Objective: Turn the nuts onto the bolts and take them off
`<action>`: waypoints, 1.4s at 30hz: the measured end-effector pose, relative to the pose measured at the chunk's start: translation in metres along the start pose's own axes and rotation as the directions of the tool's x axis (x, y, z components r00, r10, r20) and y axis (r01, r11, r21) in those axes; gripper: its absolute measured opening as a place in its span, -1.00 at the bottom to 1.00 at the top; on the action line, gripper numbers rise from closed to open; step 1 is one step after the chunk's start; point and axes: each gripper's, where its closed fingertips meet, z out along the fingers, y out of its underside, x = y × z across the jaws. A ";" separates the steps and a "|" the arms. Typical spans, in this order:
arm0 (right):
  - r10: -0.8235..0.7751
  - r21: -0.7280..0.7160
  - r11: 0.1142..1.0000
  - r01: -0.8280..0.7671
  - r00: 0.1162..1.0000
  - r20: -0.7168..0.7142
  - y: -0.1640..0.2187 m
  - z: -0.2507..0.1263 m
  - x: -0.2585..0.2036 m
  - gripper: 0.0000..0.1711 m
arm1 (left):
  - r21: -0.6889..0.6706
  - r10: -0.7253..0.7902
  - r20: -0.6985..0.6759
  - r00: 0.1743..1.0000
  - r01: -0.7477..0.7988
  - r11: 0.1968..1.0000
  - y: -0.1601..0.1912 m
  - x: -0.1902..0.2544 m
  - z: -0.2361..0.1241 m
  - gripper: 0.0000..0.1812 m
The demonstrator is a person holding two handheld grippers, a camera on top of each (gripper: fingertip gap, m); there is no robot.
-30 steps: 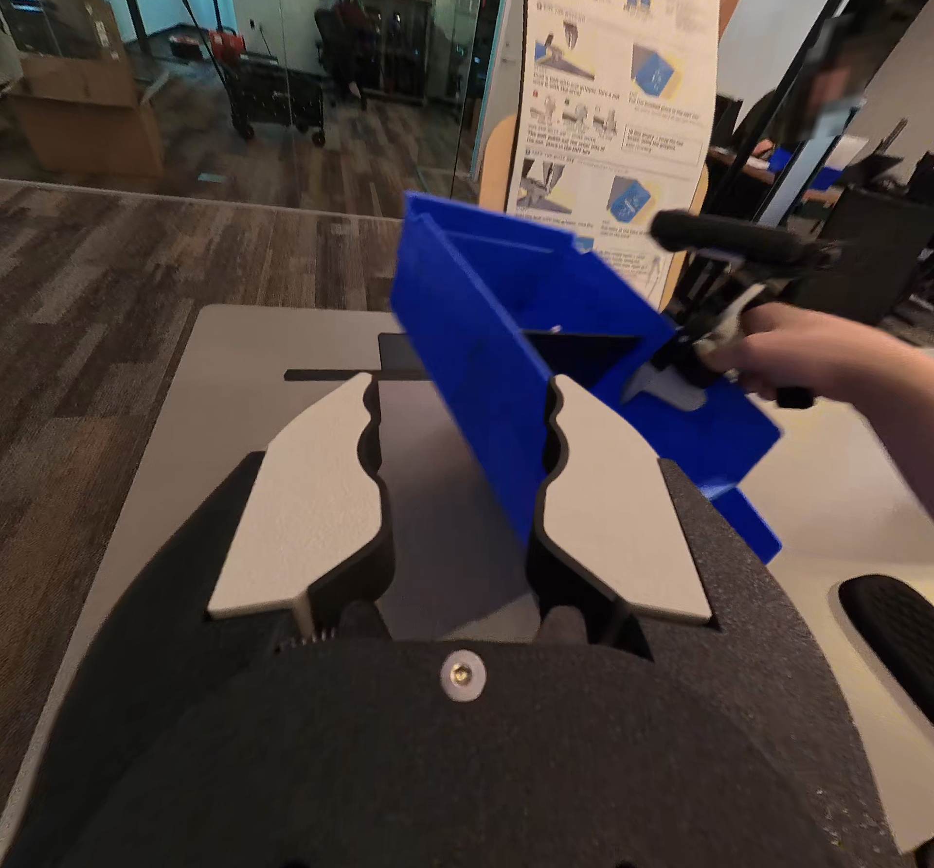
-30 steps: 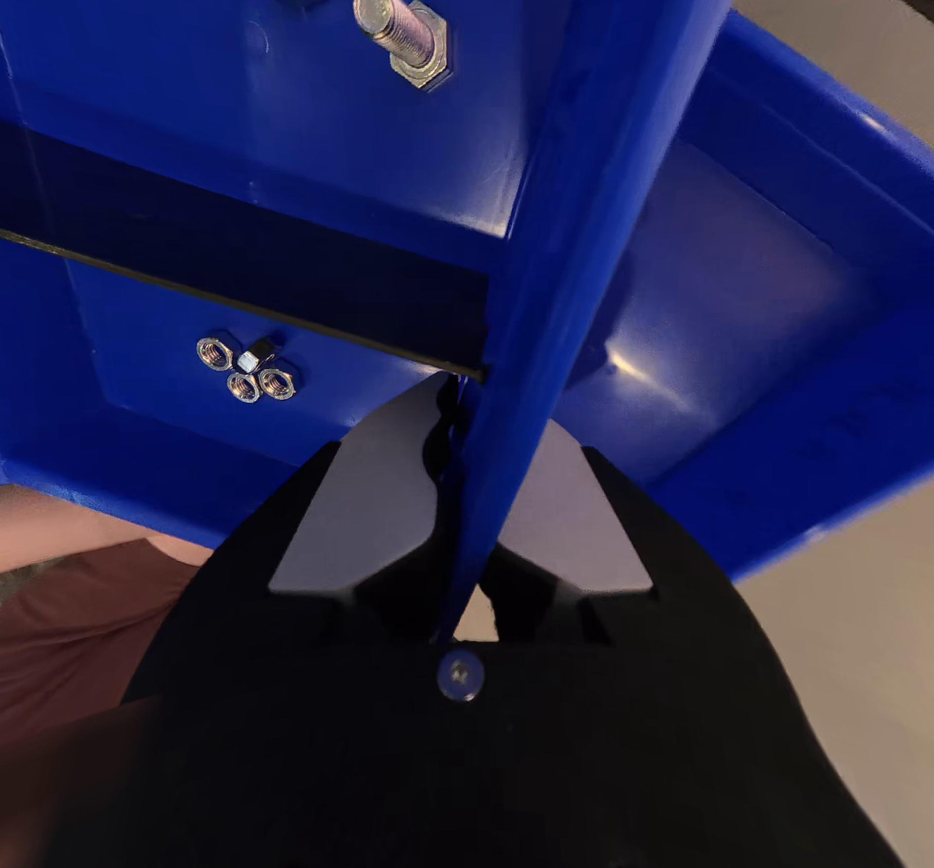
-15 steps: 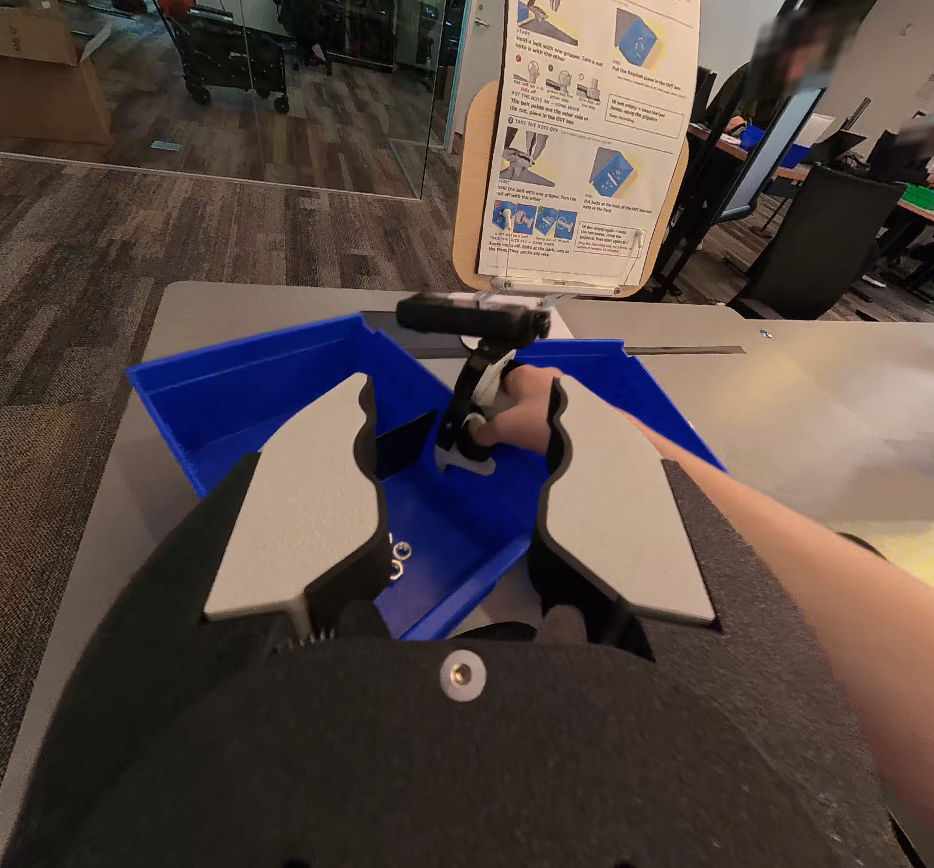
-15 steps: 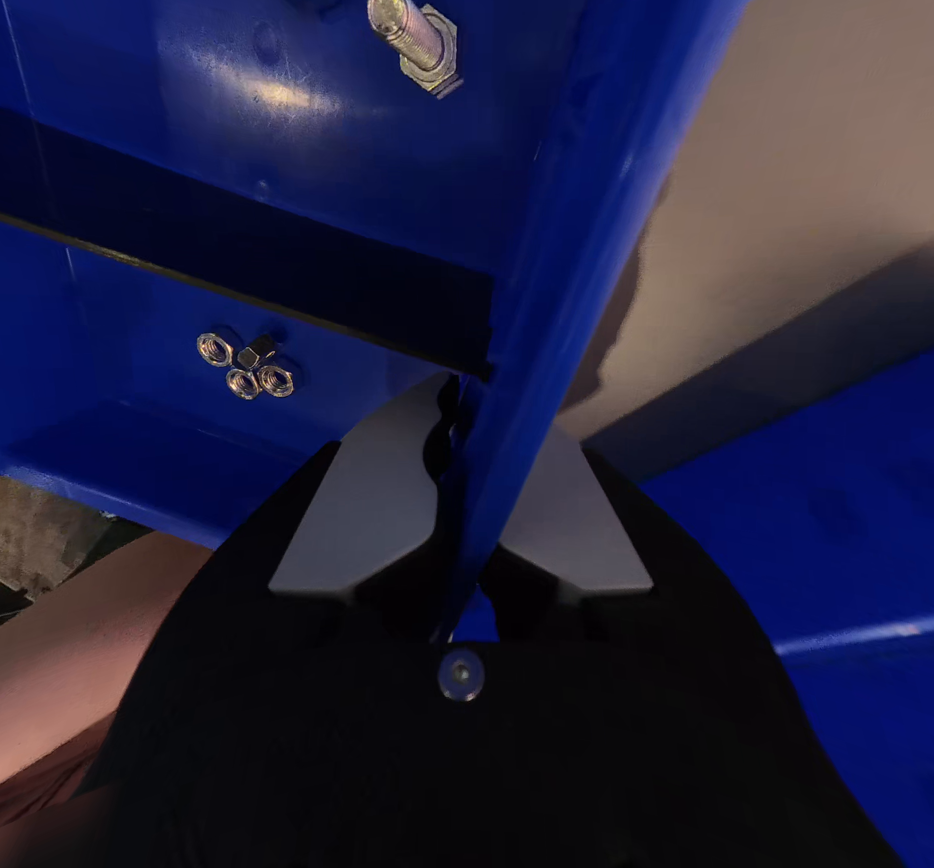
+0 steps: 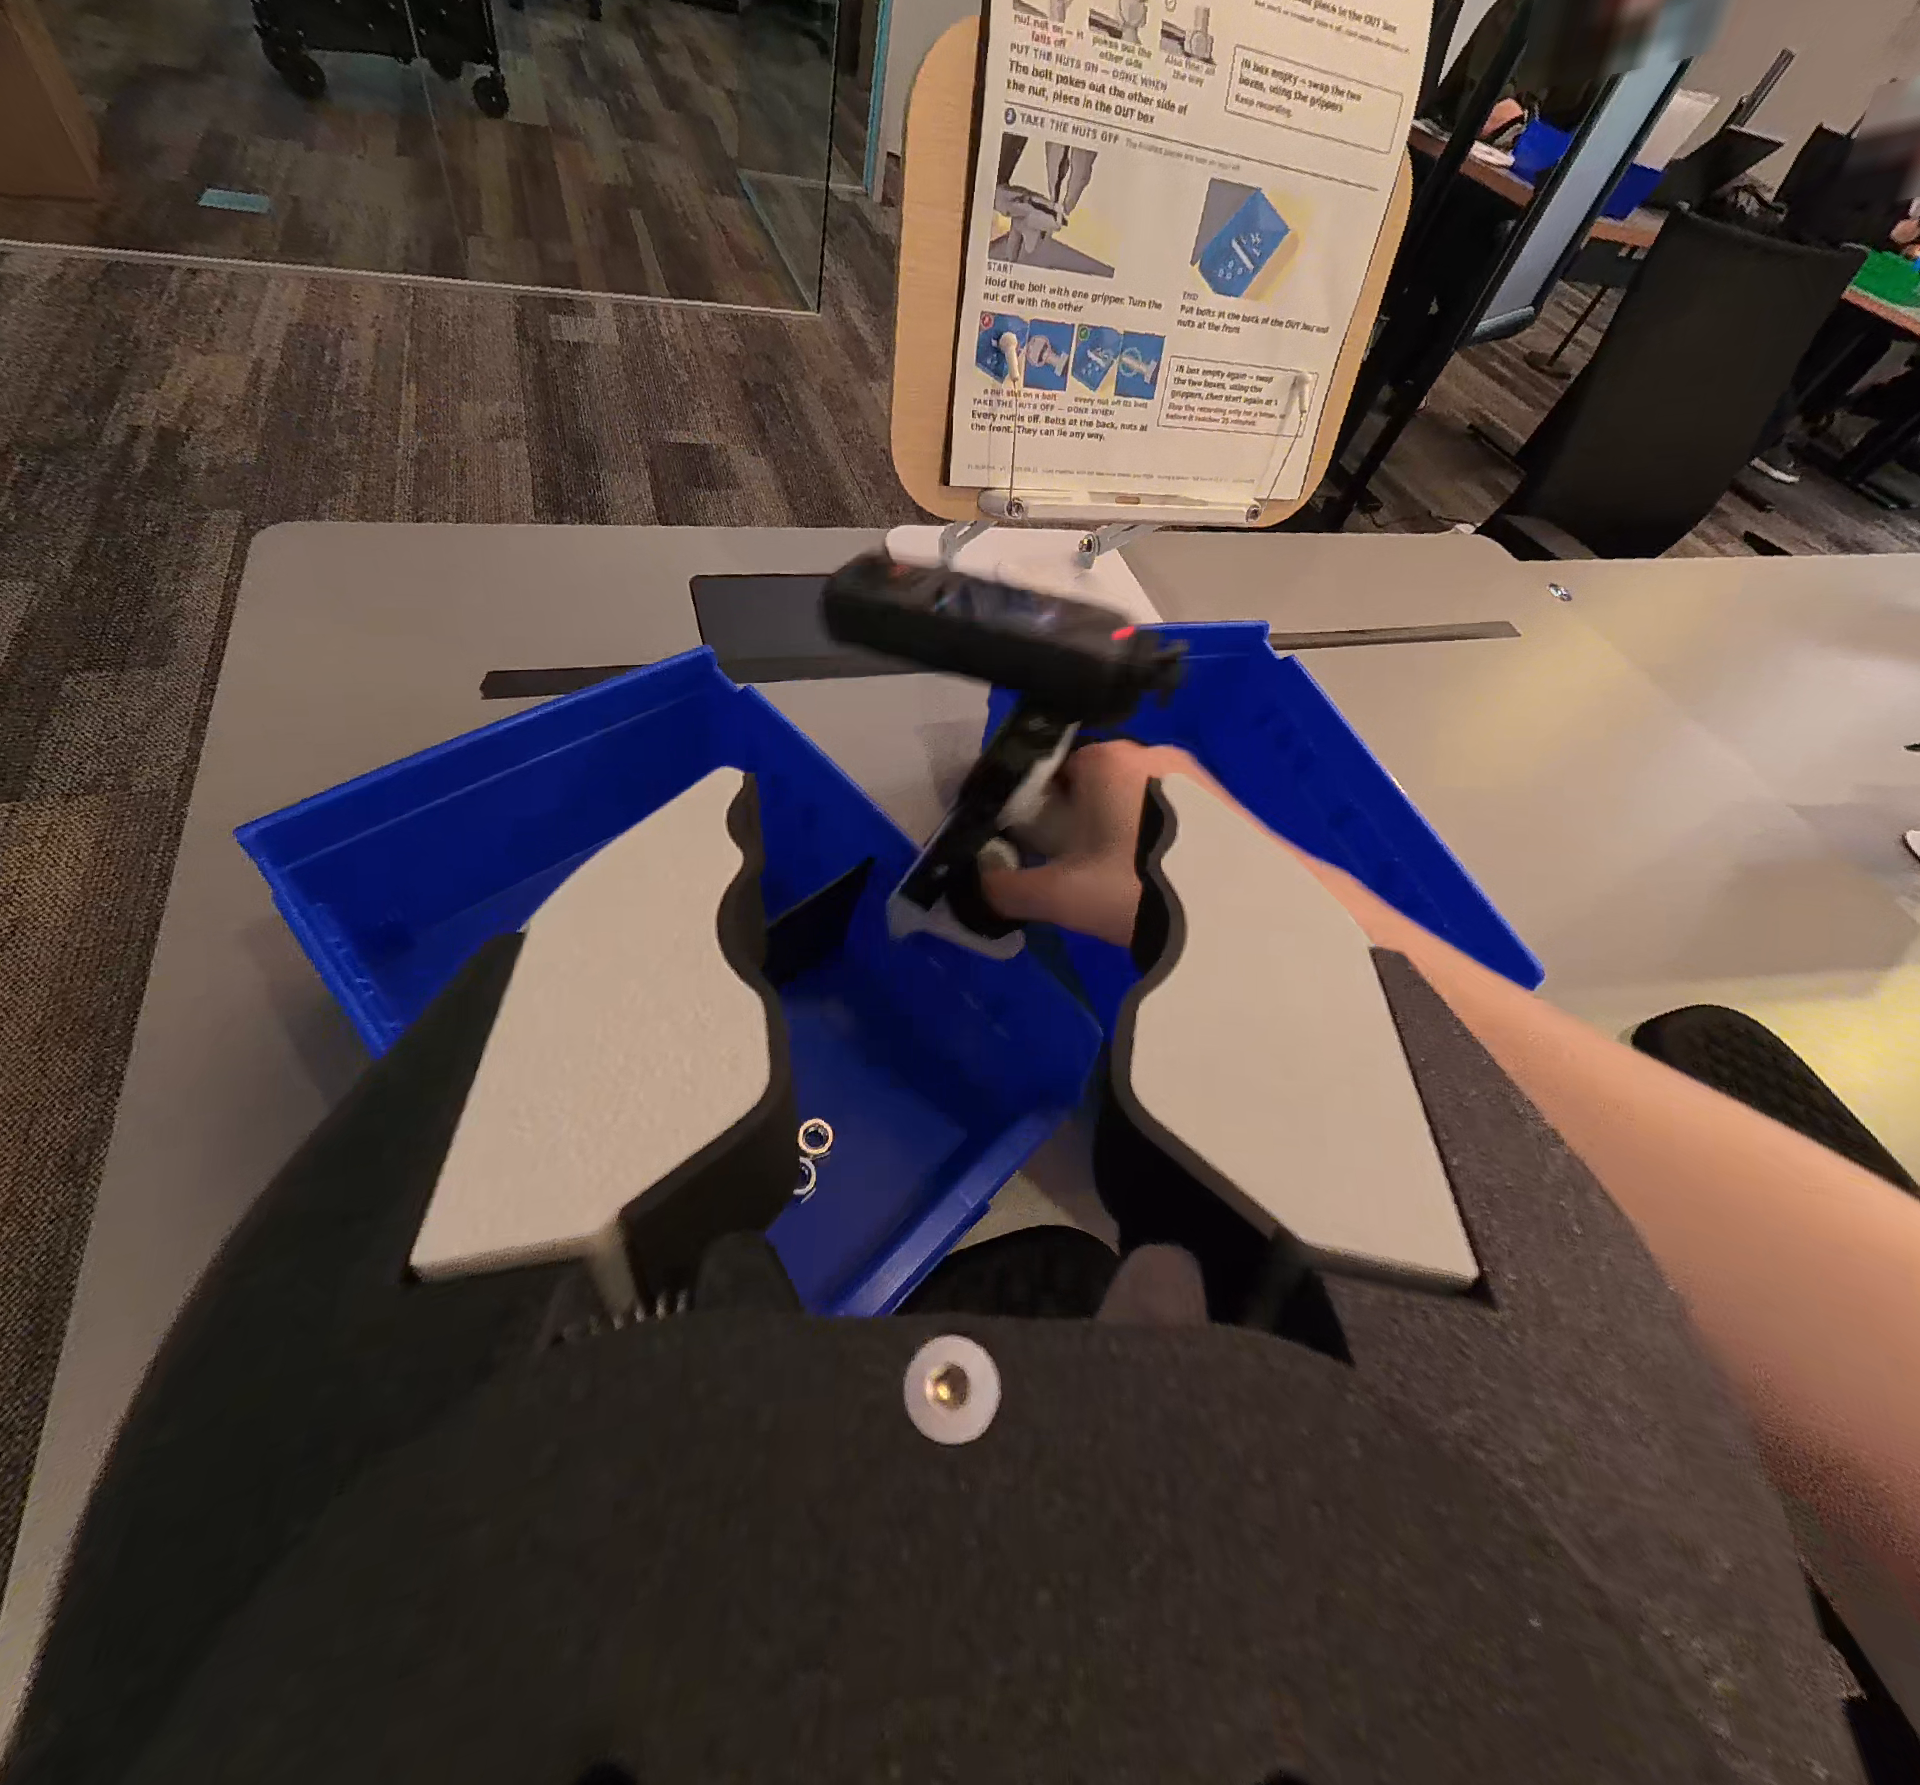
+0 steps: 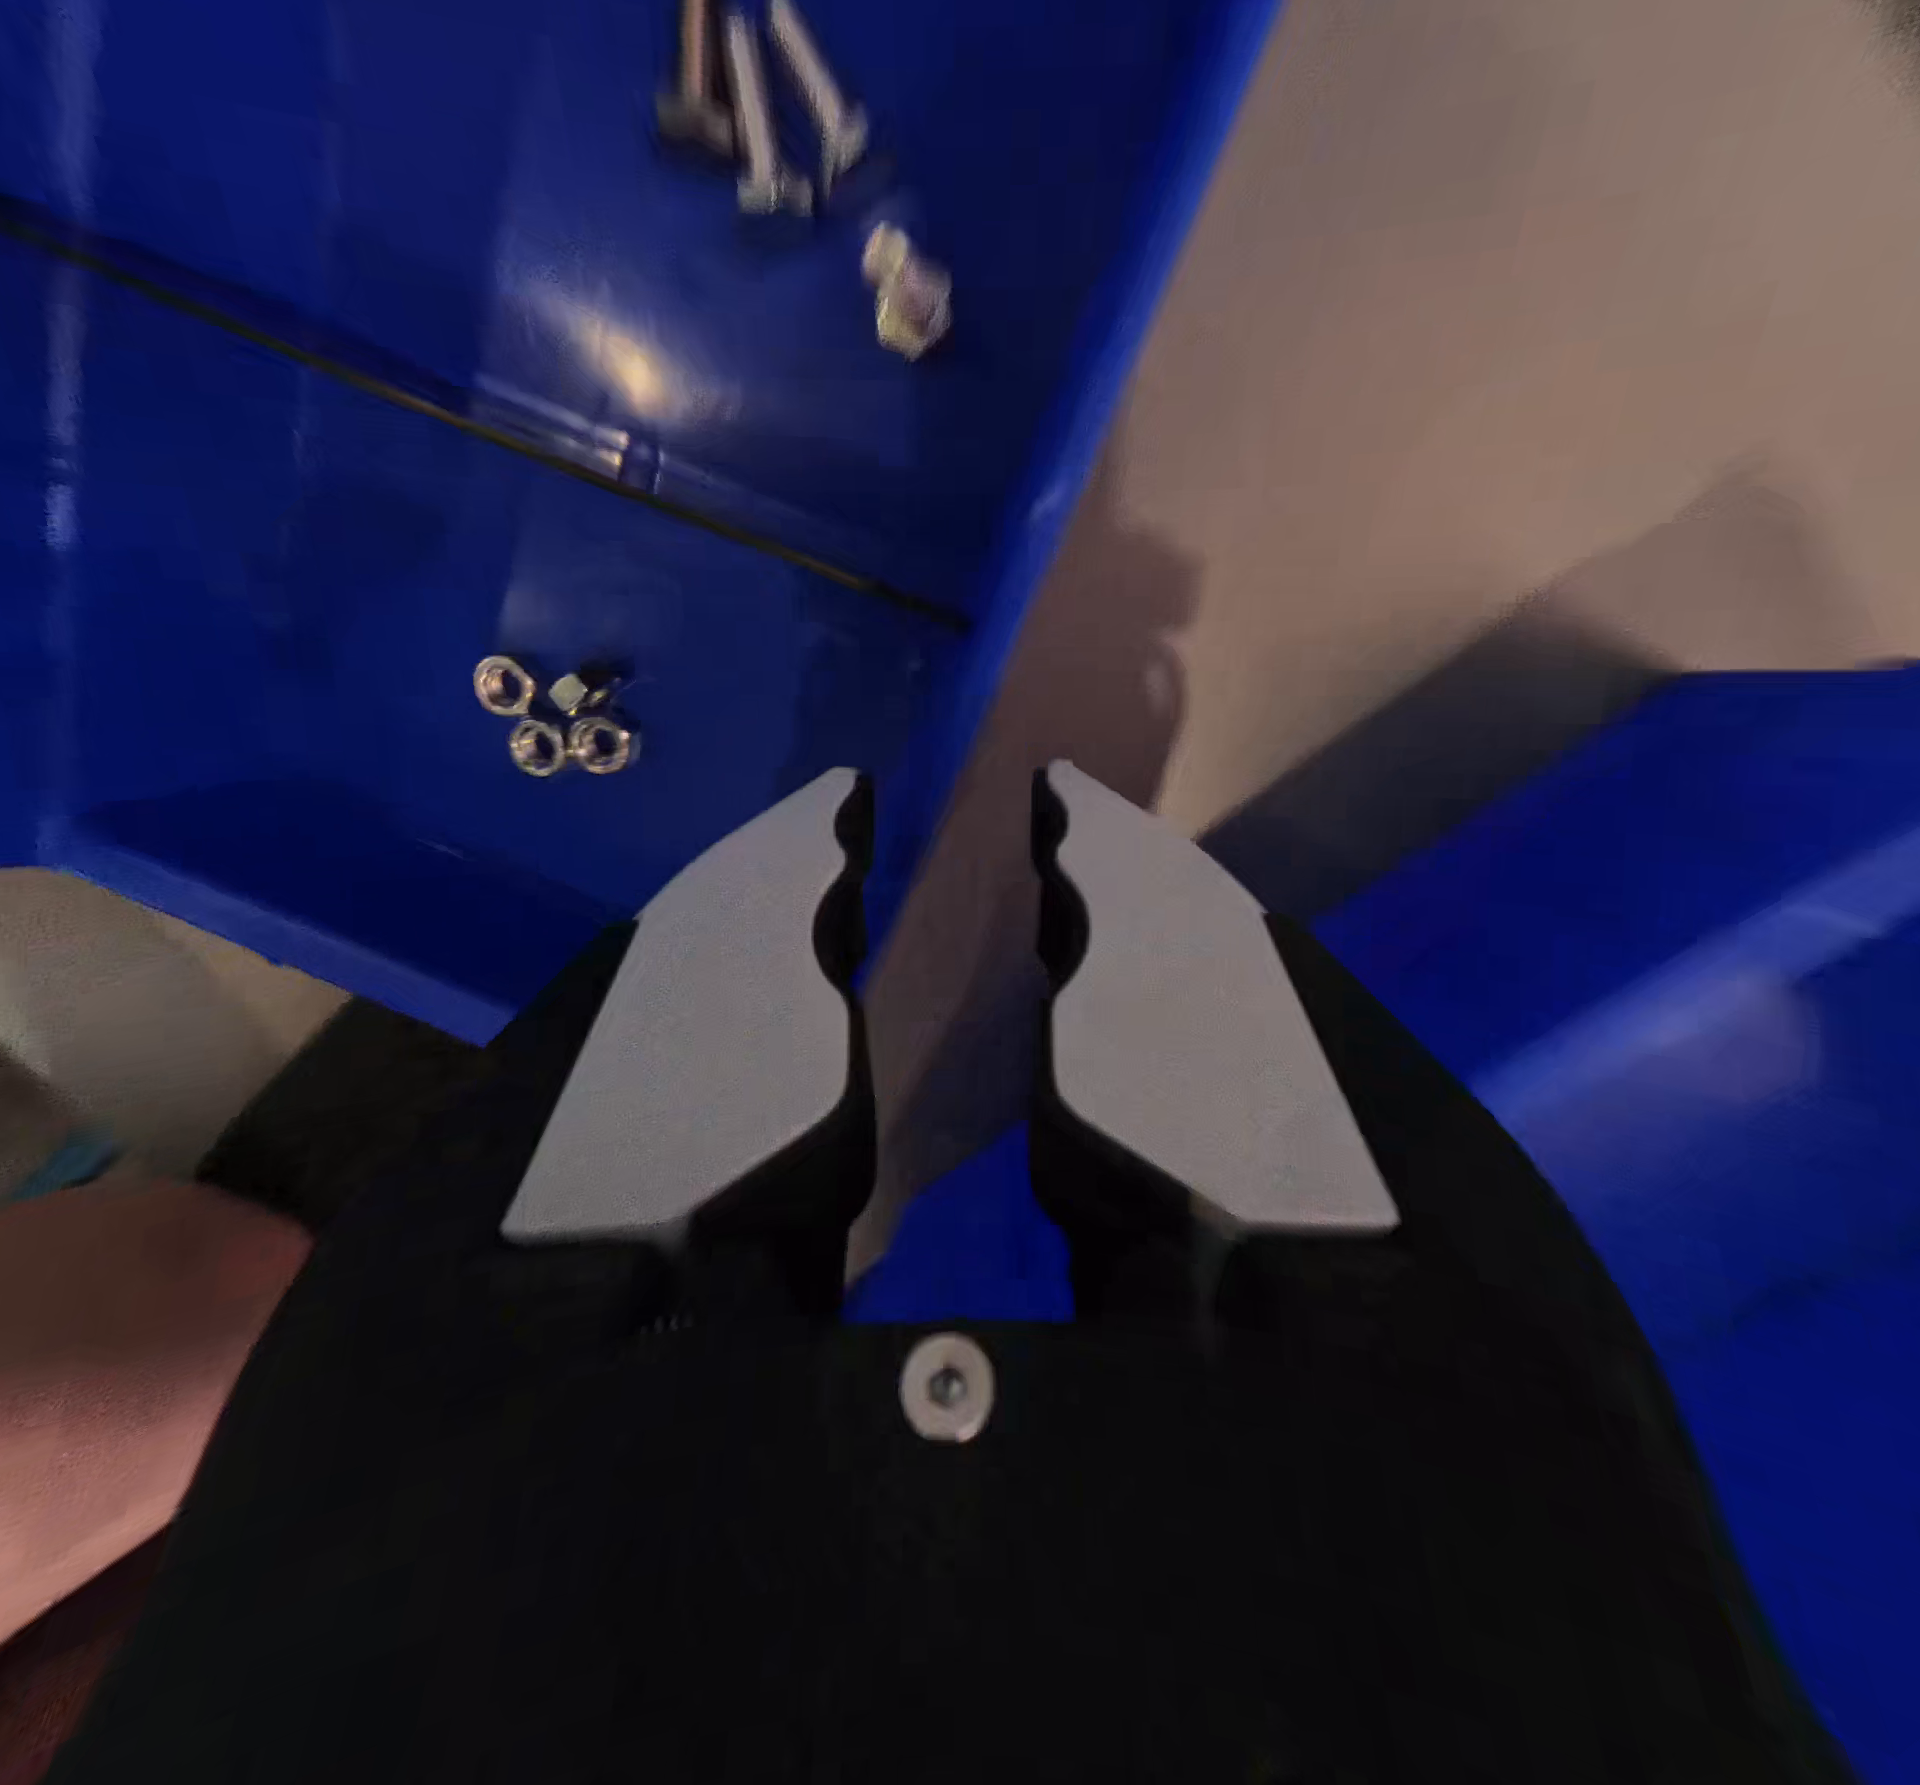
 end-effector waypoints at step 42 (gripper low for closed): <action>0.678 0.109 0.734 -0.670 0.716 -0.163 0.475 -0.163 0.427 -0.93 | 0.151 0.114 -0.041 0.993 -0.106 0.983 -0.037 0.055 0.033 -0.34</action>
